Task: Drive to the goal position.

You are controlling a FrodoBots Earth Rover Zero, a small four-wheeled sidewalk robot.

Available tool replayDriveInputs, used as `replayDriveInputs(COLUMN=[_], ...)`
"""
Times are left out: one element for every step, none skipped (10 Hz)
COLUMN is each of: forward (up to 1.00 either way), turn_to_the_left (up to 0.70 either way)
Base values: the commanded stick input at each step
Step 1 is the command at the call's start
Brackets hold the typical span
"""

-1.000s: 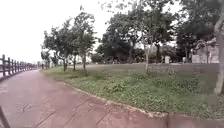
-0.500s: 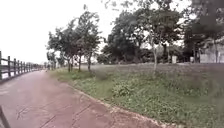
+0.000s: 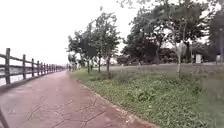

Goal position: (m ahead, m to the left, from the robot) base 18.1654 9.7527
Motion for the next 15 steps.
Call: replayDriveInputs(forward=[0.0, 0.0, 0.0, 0.0, 0.0, 0.0, 0.0, 0.0, 0.0, 0.0, 0.0, 0.0, 0.0, 0.0, 0.0], turn_to_the_left=[0.7, 0.58, 0.34, 0.11, 0.0, 0.0, 0.0, 0.2, 0.67, 0.7, 0.7, 0.7, 0.7, 0.7, 0.7])
